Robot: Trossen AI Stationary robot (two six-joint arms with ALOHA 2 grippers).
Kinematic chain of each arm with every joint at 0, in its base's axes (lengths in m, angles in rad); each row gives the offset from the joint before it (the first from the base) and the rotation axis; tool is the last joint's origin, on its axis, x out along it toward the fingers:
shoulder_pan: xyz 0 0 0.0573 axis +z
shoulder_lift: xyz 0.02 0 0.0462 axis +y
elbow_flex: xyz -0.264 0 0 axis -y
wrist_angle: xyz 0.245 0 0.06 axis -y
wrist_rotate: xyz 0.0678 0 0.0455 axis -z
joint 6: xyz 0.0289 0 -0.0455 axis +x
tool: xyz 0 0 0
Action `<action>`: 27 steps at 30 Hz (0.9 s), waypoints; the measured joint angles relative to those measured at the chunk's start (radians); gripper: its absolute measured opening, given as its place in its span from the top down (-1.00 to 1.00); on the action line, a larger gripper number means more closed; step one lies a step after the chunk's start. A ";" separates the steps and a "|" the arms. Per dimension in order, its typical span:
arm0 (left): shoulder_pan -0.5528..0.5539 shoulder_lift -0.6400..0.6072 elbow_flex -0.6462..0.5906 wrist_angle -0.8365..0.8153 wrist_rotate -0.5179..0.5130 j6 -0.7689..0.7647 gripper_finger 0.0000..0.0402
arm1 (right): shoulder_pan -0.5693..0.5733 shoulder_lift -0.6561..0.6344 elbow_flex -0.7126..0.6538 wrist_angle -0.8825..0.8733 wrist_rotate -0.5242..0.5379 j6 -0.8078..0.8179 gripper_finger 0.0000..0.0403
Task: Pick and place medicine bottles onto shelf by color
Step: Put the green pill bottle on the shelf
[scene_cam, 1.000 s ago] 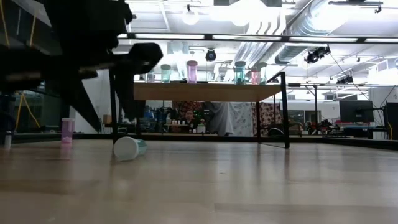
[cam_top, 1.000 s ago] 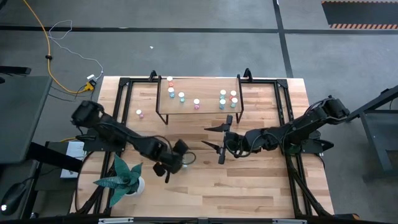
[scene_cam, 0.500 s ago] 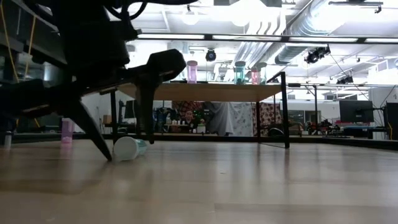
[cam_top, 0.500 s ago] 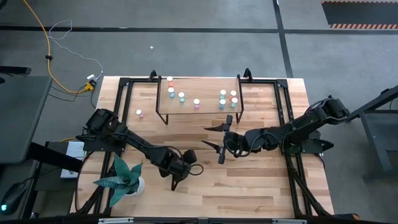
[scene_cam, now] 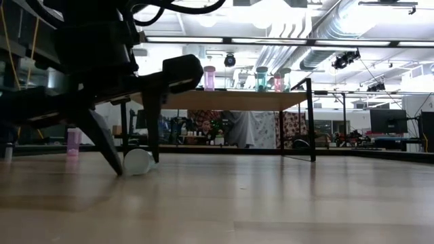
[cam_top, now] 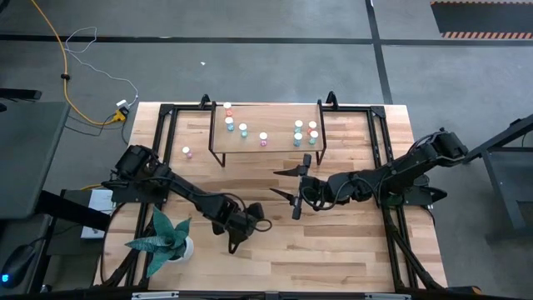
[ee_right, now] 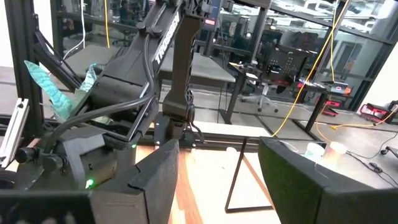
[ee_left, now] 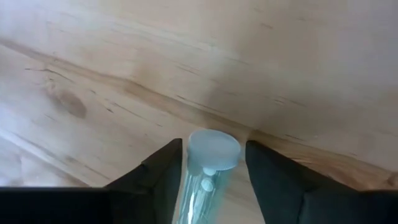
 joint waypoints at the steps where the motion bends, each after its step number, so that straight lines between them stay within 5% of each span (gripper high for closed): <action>1: 0.001 0.000 0.000 0.004 0.006 0.000 0.18 | 0.000 0.000 0.000 0.000 0.000 0.000 -0.05; 20: -0.002 0.003 -0.001 0.045 0.017 -0.014 0.37 | 0.000 0.000 0.000 0.000 0.000 0.000 -0.05; 27: -0.003 0.004 0.039 -0.007 0.002 -0.136 0.45 | 0.000 0.000 0.000 -0.001 0.000 0.000 -0.05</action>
